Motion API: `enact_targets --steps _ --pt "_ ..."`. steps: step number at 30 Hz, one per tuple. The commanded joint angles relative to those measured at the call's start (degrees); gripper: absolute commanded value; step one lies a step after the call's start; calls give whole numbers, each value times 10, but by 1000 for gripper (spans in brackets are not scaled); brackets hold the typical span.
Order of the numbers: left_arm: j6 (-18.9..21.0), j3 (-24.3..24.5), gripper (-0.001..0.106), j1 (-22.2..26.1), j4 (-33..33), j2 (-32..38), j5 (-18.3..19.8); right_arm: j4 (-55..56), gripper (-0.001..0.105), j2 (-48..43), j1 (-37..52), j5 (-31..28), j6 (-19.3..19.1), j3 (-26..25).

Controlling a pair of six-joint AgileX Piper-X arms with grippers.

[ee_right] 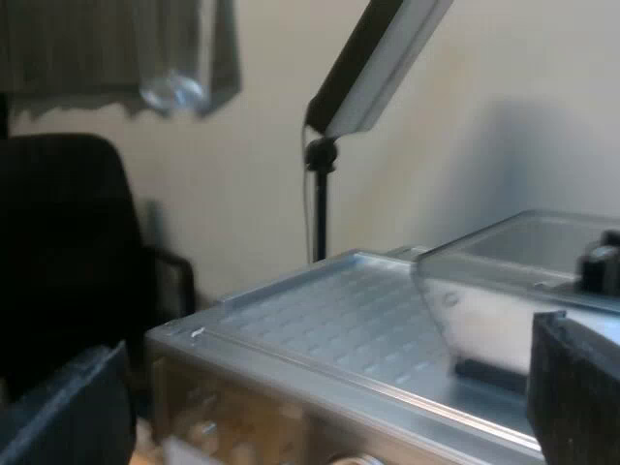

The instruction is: Pour the beans into the coffee machine

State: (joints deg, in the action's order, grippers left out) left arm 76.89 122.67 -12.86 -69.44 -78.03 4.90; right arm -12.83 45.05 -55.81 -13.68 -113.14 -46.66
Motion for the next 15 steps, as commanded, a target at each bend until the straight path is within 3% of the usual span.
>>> enact_targets --steps 1,3,8,10,15 --pt "31 -10 0 31 1 25 53 13 82 -3 -20 11 1 -5" --pt "39 -33 0 47 1 43 71 31 82 -3 -38 11 1 -5" --pt "39 -89 0 72 6 78 73 59 82 -3 -72 6 2 -5" --pt "41 -165 0 98 22 124 73 83 82 -3 -93 -5 31 -5" --pt "45 -265 0 132 51 189 79 141 82 -3 -99 -10 79 -5"
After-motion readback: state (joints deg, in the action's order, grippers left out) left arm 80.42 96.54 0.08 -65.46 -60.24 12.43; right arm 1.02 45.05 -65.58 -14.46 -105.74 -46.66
